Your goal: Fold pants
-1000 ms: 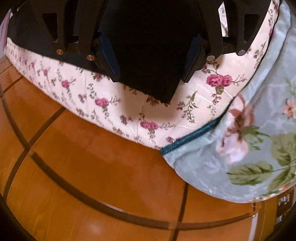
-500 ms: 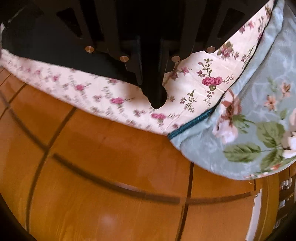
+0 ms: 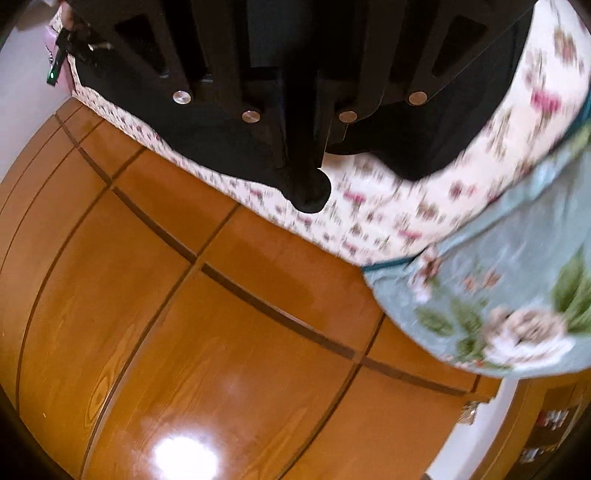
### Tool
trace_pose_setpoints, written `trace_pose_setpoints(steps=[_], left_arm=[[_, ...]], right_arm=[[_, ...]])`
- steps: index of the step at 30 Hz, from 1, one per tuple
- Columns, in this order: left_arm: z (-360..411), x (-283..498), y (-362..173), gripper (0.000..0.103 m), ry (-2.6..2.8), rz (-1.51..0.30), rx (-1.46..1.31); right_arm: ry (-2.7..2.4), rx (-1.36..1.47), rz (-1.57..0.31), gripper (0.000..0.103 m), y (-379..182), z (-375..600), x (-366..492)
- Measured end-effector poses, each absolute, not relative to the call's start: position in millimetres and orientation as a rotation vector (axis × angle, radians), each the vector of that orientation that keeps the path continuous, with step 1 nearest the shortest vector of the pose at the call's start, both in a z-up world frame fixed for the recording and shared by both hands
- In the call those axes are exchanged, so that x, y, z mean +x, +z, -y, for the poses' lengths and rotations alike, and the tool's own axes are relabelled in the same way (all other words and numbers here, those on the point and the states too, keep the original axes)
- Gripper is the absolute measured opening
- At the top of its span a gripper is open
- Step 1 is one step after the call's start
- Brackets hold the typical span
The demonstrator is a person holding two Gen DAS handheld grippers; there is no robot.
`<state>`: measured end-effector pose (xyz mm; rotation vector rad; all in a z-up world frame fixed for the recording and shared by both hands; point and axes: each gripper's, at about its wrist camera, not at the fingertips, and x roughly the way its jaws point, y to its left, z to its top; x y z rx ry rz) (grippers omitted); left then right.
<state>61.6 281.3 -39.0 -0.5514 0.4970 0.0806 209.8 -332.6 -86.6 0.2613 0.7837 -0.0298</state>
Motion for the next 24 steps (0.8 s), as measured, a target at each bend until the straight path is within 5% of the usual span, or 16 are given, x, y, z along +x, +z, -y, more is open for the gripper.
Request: trace_pose_setpoints(steps=[16, 24], left_arm=[[-280, 33, -104, 0.01, 0.112, -0.541, -0.654], [-282, 30, -109, 0.01, 0.089, -0.527, -0.686]], right_arm=[[-0.135, 0.053, -0.871, 0.06, -72, 298, 219], [0.226, 0.338, -0.883, 0.07, -30, 204, 256]])
